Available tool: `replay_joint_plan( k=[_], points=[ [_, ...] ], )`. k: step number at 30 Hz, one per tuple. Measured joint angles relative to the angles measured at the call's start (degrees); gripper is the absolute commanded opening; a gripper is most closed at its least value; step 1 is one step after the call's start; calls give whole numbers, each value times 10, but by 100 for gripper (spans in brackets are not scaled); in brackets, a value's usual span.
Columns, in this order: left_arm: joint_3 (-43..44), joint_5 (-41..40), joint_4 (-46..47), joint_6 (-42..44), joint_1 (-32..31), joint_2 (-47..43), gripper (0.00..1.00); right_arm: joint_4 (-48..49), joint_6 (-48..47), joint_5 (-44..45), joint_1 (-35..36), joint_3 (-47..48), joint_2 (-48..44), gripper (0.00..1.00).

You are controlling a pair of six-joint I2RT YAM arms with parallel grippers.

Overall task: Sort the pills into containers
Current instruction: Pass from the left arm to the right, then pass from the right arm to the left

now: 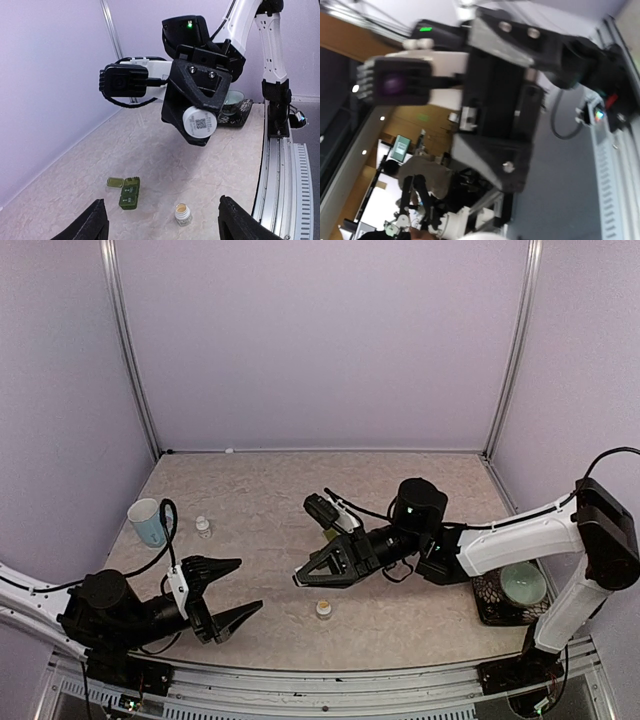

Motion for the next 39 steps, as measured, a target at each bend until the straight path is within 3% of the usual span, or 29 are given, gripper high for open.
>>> replay_joint_plan(
  k=[3,9,16,39],
  points=[
    [-10,17,48,21,7,0,74,47,22,1,0,-7,-2,16],
    [27,34,97,45,17,93,74,83,38,3,0,-11,-3,15],
    [64,68,139,66,38,171,67,94,44,5,0,-20,-4,14],
    [101,155,171,72,67,218,44,97,44,6,0,-26,-4,14]
  ],
)
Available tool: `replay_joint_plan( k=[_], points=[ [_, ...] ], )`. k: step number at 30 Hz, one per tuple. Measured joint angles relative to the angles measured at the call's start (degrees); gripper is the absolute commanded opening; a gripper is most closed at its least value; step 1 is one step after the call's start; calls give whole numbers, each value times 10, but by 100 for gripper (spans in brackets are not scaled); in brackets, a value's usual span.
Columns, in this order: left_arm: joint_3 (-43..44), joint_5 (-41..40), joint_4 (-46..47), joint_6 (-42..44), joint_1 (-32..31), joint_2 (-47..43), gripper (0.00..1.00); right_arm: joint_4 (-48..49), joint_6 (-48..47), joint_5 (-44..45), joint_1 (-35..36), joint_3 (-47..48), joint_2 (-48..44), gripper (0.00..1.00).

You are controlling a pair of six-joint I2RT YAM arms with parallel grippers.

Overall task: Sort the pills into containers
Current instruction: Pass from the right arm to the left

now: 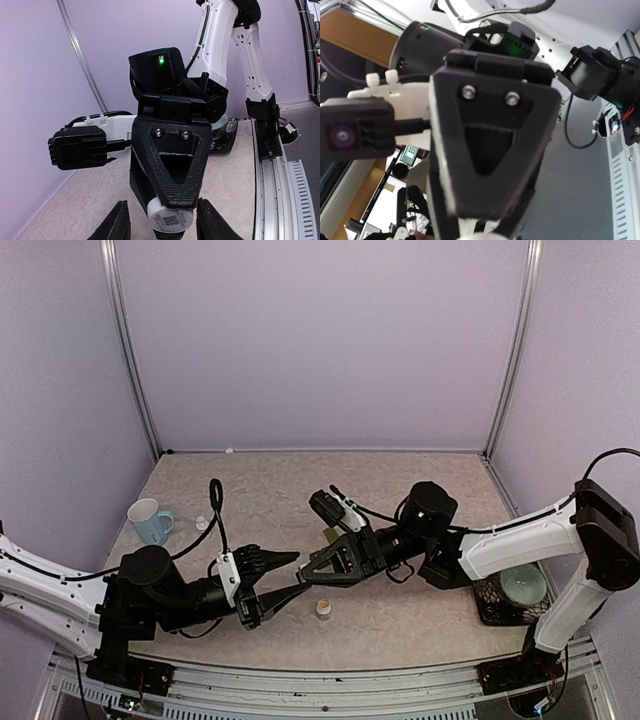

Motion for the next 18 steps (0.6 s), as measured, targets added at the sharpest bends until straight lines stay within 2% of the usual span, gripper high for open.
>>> replay_joint_plan(
  k=[4,9,18],
  points=[
    [0,6,-1,0,2,0,49,0,0,0,0,0,0,14],
    [0,7,-13,-2,3,0,48,0,0,-1,0,0,0,14],
    [0,8,-23,-7,6,0,39,-4,0,-2,0,0,0,15]
  ],
)
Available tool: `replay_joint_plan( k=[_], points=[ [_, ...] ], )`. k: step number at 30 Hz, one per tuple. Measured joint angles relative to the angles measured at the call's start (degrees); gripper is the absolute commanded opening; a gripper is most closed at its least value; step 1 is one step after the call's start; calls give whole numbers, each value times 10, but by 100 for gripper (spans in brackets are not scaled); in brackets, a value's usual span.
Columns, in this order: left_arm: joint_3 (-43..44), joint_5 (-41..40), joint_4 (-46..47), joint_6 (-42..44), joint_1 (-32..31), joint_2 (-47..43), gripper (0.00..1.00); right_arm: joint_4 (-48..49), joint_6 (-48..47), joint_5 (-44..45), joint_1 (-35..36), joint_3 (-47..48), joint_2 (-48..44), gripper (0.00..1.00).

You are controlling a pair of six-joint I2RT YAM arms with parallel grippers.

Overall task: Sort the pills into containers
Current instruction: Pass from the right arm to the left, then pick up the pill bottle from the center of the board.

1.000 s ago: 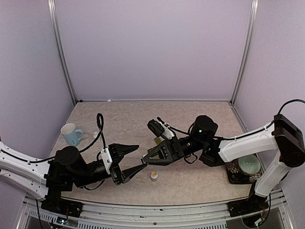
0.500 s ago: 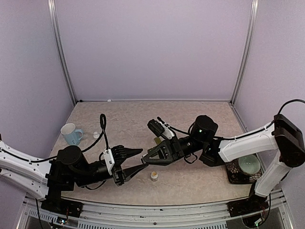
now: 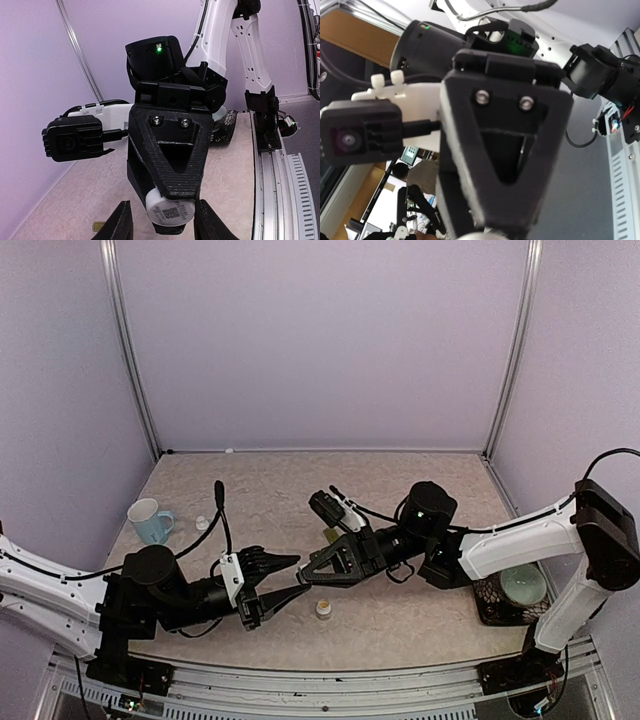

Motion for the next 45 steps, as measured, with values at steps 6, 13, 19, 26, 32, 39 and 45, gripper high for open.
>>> replay_joint_plan(
  k=[6,13,19,26,32,39,45],
  points=[
    [0,4,-3,-2,1,0,36,-2,0,0,0,1,0,15],
    [2,11,-8,-2,3,1,31,-5,-2,0,0,1,0,15],
    [9,13,-17,-2,5,3,25,-4,-2,-2,-1,1,0,15],
    [9,15,-17,-3,5,3,24,-5,-3,-4,-5,1,0,43],
    [9,6,-17,-8,6,3,24,-43,-31,-9,-16,1,-14,69],
    [9,-16,-58,-35,7,-19,25,-197,-159,6,-47,2,-89,86],
    [9,-48,-128,-85,7,-54,25,-377,-376,135,-51,-16,-182,86]
  ],
)
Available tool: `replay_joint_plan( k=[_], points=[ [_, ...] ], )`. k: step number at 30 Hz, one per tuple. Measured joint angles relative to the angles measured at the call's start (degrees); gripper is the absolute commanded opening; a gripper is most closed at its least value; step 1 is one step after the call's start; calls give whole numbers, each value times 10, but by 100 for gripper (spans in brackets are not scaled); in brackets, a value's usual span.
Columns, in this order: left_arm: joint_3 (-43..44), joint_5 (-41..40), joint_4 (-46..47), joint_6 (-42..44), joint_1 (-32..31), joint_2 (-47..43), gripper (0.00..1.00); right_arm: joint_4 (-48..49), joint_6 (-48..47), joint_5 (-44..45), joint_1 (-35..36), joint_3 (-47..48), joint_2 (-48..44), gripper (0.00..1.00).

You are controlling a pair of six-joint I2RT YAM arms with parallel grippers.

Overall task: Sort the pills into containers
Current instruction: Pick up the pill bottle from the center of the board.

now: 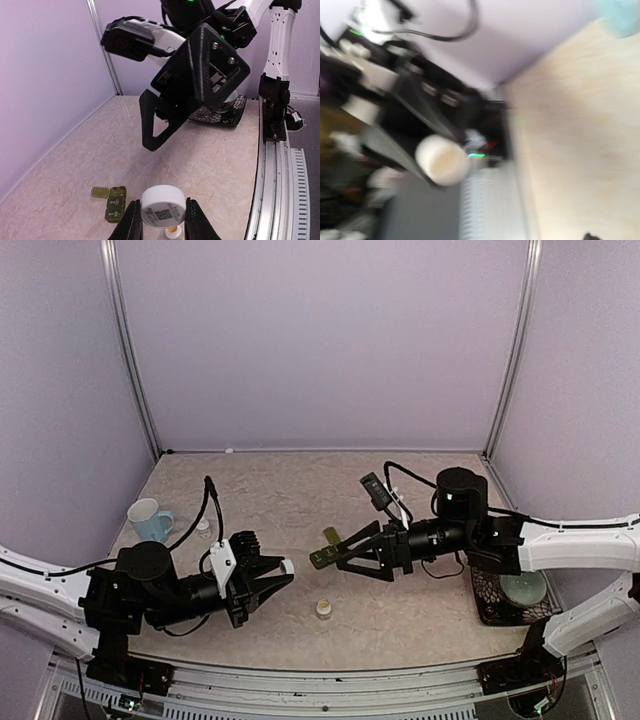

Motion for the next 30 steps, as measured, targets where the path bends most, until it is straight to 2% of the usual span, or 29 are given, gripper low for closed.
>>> replay_joint_plan(
  k=[5,7,11,17,20,26,30],
  points=[
    [2,-26,-66,-56,0,-16,25,14,-128,150,20,-127,-36,84],
    [7,-34,-95,-78,0,-16,25,43,-163,210,40,-190,-21,83],
    [20,-45,-135,-115,0,-17,25,103,-211,304,71,-252,53,81],
    [28,-58,-168,-150,0,-27,25,236,-270,398,107,-249,177,79],
    [28,-62,-175,-160,0,-33,25,299,-299,424,120,-235,241,73],
    [28,-73,-194,-172,0,-43,25,405,-337,440,128,-214,333,67],
    [29,-79,-202,-178,0,-48,25,442,-357,430,134,-196,366,65]
  ],
)
